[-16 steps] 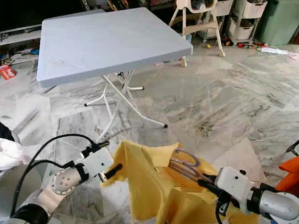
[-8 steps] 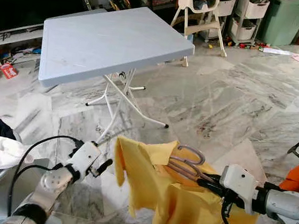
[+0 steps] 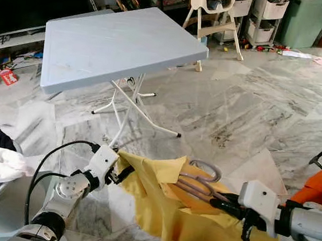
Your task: Hang hanger
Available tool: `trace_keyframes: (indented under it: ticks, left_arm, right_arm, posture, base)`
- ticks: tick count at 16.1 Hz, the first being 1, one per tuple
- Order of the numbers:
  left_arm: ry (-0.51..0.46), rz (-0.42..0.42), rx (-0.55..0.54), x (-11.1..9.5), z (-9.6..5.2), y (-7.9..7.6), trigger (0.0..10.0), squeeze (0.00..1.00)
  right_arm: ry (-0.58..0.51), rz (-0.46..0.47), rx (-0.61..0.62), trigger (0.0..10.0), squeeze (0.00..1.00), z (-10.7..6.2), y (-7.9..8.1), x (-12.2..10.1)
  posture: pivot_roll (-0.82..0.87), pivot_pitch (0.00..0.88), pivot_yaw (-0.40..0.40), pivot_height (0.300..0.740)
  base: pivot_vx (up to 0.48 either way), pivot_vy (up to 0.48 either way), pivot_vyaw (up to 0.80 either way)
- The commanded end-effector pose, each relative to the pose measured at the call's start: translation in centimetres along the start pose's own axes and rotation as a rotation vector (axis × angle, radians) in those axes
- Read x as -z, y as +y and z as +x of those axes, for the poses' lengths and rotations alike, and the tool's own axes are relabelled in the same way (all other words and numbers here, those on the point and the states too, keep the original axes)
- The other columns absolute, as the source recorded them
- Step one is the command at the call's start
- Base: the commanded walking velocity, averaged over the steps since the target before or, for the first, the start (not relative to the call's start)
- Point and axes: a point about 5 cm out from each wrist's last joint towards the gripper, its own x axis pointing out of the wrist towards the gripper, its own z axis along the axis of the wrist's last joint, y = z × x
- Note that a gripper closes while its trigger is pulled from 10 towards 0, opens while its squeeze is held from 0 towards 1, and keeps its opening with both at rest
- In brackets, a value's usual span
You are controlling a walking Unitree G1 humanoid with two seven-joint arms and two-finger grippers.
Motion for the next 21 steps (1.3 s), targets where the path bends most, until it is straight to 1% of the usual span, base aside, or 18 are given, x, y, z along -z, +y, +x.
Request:
trace_keyframes:
  ticks: [1, 3, 5, 8, 9, 11, 13, 15, 17, 19, 21]
  left_arm:
    - [-0.003, -0.018, -0.003, -0.1, -0.1, 0.5, 0.0, 0.0]
    - [-0.014, -0.047, -0.012, -0.3, 0.0, 0.6, 0.0, 0.0]
    - [-0.037, -0.101, -0.051, -0.4, 0.0, 0.9, 0.0, 0.0]
    - [-0.053, -0.121, -0.083, -0.5, -0.2, 1.5, 0.0, 0.0]
    - [-0.05, -0.114, -0.087, -0.5, -0.2, 1.6, 0.0, 0.0]
    - [-0.057, -0.135, -0.113, -0.5, -0.5, 2.1, 0.0, 0.0]
    - [-0.066, -0.144, -0.148, -0.6, -0.7, 2.7, 0.0, 0.0]
    - [-0.069, -0.144, -0.193, -0.9, -1.0, 3.6, 0.0, 0.0]
    - [-0.084, -0.16, -0.246, -1.2, -1.3, 4.6, 0.0, 0.0]
    - [-0.087, -0.175, -0.26, -1.2, -1.3, 4.8, 0.0, 0.0]
    - [-0.089, -0.207, -0.259, -1.1, -1.4, 4.8, 0.0, 0.0]
  right_arm:
    - [-0.051, -0.036, 0.009, 10.0, 0.0, -0.3, -0.3, -1.3]
    - [-0.047, -0.027, 0.019, 10.0, 0.0, -0.3, -0.4, -1.2]
    - [-0.039, -0.011, 0.02, 10.0, 0.0, -0.1, -0.1, -0.9]
    - [-0.046, -0.008, 0.027, 10.0, 0.0, 0.0, -0.4, -1.1]
    - [-0.048, -0.006, 0.031, 10.0, 0.0, 0.0, -0.5, -1.1]
    - [-0.071, 0.016, 0.057, 10.0, 0.0, 0.1, -0.8, -1.3]
    - [-0.072, 0.021, 0.061, 10.0, 0.0, 0.2, -0.7, -1.2]
    - [-0.063, 0.027, 0.066, 10.0, 0.0, 0.1, -0.6, -0.8]
    - [-0.063, 0.036, 0.072, 10.0, 0.0, 0.1, -0.7, -0.7]
    - [-0.067, 0.04, 0.073, 10.0, 0.0, 0.2, -0.7, -0.6]
    - [-0.091, 0.051, 0.083, 10.0, 0.0, 0.2, -0.9, -1.0]
  posture:
    - [-0.23, 0.026, 0.147, 0.74]
    - [-0.23, 0.027, 0.146, 0.74]
    - [-0.23, 0.025, 0.144, 0.74]
    - [-0.22, 0.023, 0.14, 0.74]
    - [-0.22, 0.023, 0.14, 0.74]
    - [-0.22, 0.02, 0.137, 0.74]
    - [-0.22, 0.021, 0.136, 0.74]
    - [-0.22, 0.02, 0.135, 0.74]
    - [-0.22, 0.017, 0.133, 0.74]
    - [-0.22, 0.015, 0.132, 0.74]
    - [-0.22, 0.014, 0.132, 0.74]
  base:
    - [0.0, 0.0, 0.0]
    - [0.0, 0.0, 0.0]
    - [0.0, 0.0, 0.0]
    - [0.0, 0.0, 0.0]
    - [0.0, 0.0, 0.0]
    - [0.0, 0.0, 0.0]
    - [0.0, 0.0, 0.0]
    - [0.0, 0.0, 0.0]
    - [0.0, 0.0, 0.0]
    - [0.0, 0.0, 0.0]
    - [0.0, 0.0, 0.0]
